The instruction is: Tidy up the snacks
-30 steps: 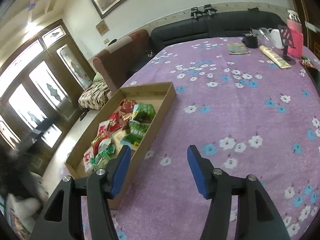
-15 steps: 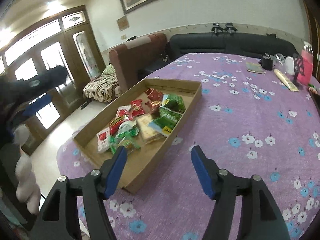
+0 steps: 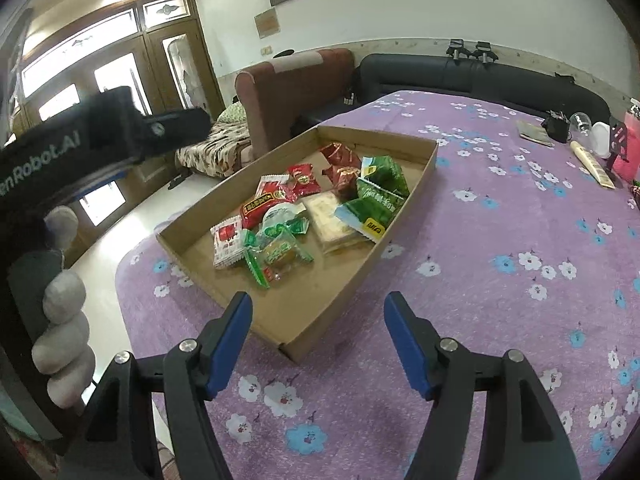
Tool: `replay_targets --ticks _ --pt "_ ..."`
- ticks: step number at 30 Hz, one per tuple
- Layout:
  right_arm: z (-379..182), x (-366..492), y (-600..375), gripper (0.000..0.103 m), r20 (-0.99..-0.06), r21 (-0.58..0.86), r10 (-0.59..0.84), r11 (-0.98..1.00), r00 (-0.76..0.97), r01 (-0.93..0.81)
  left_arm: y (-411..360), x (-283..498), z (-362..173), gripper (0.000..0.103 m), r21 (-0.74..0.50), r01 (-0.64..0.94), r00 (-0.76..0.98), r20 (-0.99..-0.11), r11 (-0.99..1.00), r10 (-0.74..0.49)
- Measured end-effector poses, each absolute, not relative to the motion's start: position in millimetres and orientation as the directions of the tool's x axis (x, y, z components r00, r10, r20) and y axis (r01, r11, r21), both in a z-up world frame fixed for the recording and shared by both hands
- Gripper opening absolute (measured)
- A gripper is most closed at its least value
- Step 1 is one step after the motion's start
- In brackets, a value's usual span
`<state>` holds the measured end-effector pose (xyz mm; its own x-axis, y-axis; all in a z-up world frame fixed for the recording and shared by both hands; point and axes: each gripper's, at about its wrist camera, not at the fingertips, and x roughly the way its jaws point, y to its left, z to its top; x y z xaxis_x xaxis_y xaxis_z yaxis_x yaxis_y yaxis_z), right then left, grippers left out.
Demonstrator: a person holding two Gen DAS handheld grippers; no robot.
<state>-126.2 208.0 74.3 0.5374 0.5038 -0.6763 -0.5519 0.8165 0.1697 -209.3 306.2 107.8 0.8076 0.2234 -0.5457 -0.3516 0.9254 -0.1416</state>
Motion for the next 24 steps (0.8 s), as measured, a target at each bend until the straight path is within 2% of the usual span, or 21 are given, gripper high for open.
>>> replay_targets --ticks 7,24 --pt "72.5 -127.9 213.2 0.072 -0.687 0.152 0.488 0.821 0.539 -0.550 301.3 -203.1 94.9 0.103 -0.087 -0.370 0.770 -0.586 0.925 0.253" --pt "72.0 -130.7 217.6 0.073 -0.693 0.136 0.475 0.825 0.542 -0.549 302.8 -199.3 86.5 0.103 -0.112 -0.356 0.745 -0.634 0.928 0.209"
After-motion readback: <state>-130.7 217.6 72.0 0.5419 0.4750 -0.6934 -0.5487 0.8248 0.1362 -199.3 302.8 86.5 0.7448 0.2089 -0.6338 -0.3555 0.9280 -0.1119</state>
